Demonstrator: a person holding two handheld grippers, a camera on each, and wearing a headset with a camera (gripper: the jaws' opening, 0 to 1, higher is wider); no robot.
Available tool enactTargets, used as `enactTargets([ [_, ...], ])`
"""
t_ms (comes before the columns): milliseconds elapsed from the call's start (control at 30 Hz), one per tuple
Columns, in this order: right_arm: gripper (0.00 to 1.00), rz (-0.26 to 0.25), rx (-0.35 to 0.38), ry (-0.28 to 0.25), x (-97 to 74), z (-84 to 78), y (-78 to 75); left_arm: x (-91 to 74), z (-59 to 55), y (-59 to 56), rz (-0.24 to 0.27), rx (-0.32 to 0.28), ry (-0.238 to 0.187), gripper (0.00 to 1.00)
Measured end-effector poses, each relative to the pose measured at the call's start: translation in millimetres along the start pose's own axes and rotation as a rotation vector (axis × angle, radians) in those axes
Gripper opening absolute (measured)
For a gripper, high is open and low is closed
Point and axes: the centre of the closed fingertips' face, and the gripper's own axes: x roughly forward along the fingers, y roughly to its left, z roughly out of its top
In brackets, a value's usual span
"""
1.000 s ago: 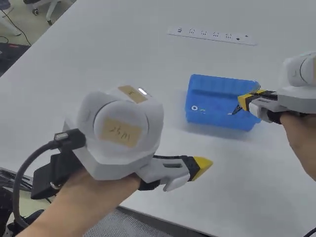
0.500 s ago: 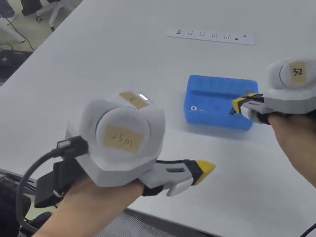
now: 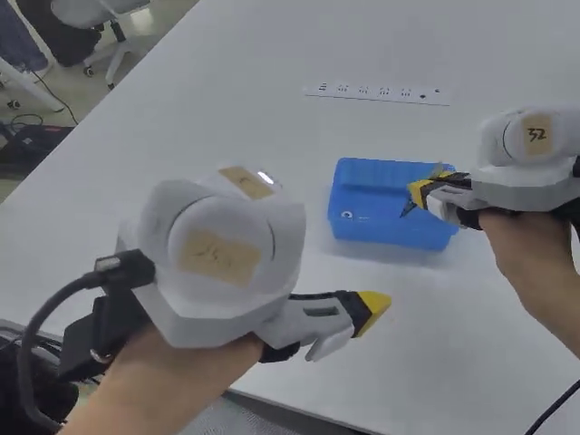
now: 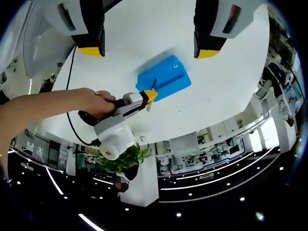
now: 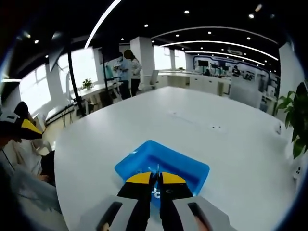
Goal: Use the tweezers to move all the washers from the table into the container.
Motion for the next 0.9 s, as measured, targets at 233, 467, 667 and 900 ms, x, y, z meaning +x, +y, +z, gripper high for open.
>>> enactTargets([
  [233, 0.01, 0.151, -0.082, -0.056, -44.2, 13.8, 37.4, -1.6, 43.1, -16.6, -0.095, 0.022, -0.088, 0.52],
  [467, 0.01, 0.289, -0.121, -0.053, -83.3, -4.7, 94.8, 0.1, 65.8, -44.8, -0.218, -0.002, -0.149, 0.29],
  [667, 0.01, 0.334, -0.167, -0.04, -104.9, -11.9, 124.0, -9.2, 63.8, -69.3, -0.426, 0.042, -0.119, 0.14],
  [900, 0.02, 0.359, -0.207, -0.021, -119.0, -9.1, 146.5, -28.1, 48.8, -88.7, -0.679, 0.231, -0.019, 0.07],
])
